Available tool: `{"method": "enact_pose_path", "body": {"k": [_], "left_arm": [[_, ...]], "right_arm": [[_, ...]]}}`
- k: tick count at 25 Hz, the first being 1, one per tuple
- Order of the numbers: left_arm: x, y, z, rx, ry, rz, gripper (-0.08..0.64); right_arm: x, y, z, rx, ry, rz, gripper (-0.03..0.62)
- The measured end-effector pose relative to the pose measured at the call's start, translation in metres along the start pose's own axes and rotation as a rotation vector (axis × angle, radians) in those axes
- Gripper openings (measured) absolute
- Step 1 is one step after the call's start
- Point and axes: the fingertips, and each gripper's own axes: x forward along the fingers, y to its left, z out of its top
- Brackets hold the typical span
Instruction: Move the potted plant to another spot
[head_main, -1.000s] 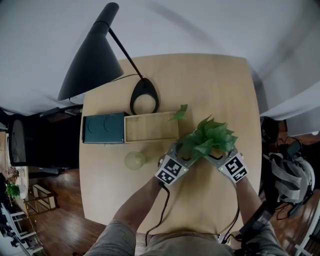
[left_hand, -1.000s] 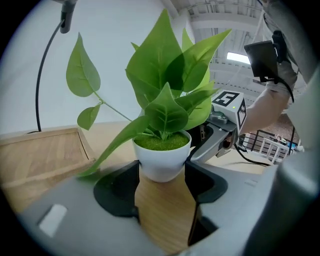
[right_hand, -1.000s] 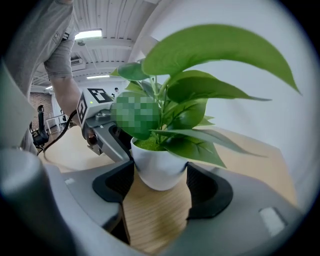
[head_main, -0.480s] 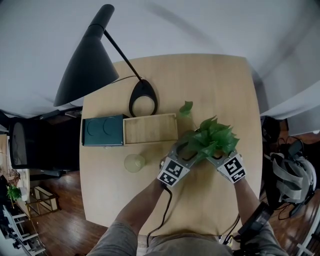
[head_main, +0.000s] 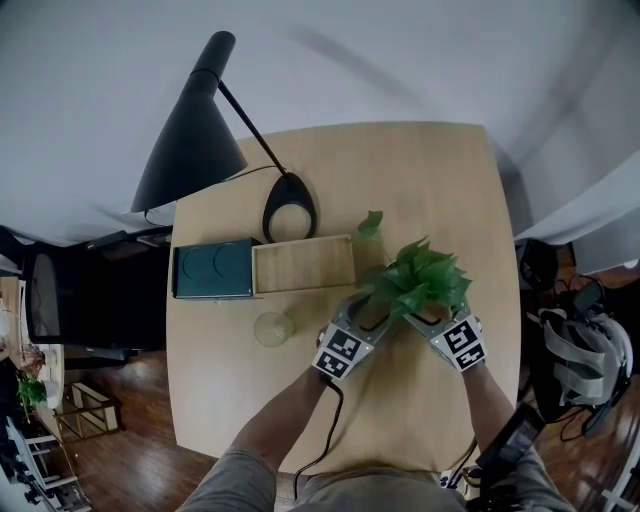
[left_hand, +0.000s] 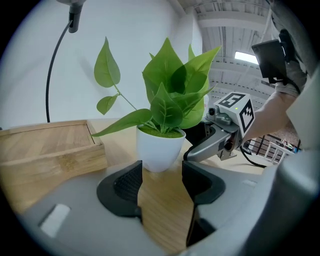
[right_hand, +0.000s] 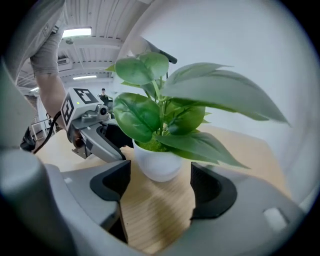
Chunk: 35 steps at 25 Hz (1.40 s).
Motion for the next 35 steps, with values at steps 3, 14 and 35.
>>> {"method": "enact_pose_path", "body": {"k": [3,14,35], "left_arm": [[-0.011,-0.009,-0.002,-0.001,0.006,-0.003,0.244],[-0.070,-0.066,0.022,-0.011,-0.064,0.015,0.218],[-0.185,-0.175,0.016,-0.092,-0.195,0.134,0.002]], "right_arm": [[-0.010,0.006,-0.001,0.021,0.001,-0.009,0.382],[-0.073,0.060,0.028,0.010,-0.078,-0.002,0.364],[-0.191,0.193,0.045,0.060,-0.217,0.042,0.006]]}}
